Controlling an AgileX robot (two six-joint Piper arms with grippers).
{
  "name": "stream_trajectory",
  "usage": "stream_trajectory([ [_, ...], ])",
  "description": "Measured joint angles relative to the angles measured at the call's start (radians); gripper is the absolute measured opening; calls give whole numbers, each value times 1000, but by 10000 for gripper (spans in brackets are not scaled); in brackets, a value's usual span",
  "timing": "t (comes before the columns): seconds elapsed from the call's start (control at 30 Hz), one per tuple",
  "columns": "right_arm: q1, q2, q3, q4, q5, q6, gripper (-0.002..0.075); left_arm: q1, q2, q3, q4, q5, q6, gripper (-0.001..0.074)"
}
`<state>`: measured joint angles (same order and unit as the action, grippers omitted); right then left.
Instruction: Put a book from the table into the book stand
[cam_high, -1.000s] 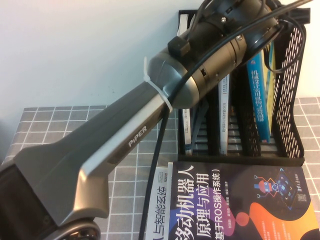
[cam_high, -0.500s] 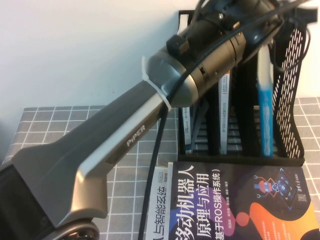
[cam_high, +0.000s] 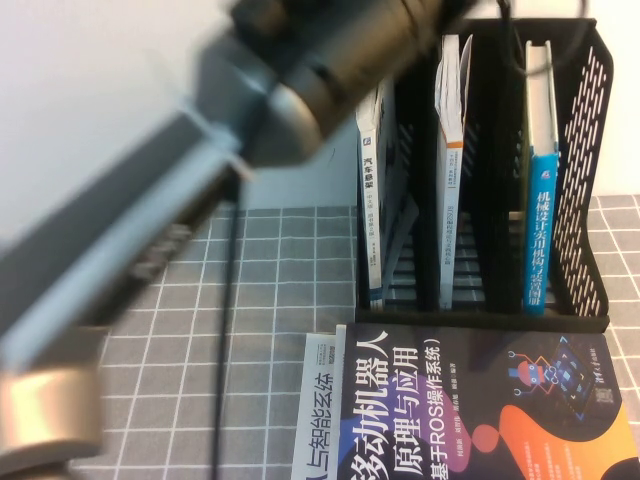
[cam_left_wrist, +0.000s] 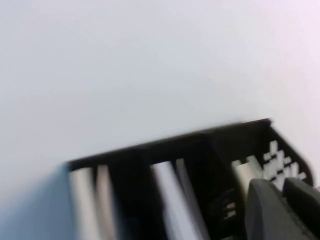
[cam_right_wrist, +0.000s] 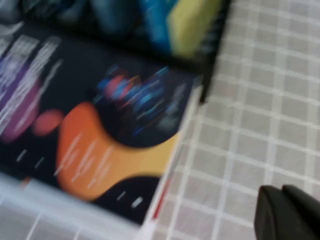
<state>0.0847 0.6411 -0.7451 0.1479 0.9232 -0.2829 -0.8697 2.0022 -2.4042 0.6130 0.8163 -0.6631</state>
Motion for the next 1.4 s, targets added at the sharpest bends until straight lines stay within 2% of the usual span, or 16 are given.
stream_trajectory([
  [0.13,0,0,19,185,163,-250,-3,0,-111,0,0,173,179,10],
  [0.27,0,0,19,253,296,-307,-3,2,-216,-7,-22,376,408,1],
  [0.37,0,-3,19,194,315,-309,-3,9,-292,10,-71,435,491,1],
  [0.53,0,-41,19,-49,312,-263,-3,15,-422,80,-189,446,519,1],
  [0.67,0,-121,44,-106,156,-228,-3,15,-535,179,-259,443,528,1],
  [0.8,0,-234,133,-21,-74,-226,-3,15,-658,374,-277,357,533,1],
  [1.0,0,-411,335,133,-274,-226,-3,15,-846,793,-288,57,512,1],
  [1.17,0,-481,460,143,-344,-226,-3,15,-950,1047,-285,-153,496,1],
  [1.4,0,-488,479,214,-324,-226,-3,15,-961,1171,-287,-198,494,0],
])
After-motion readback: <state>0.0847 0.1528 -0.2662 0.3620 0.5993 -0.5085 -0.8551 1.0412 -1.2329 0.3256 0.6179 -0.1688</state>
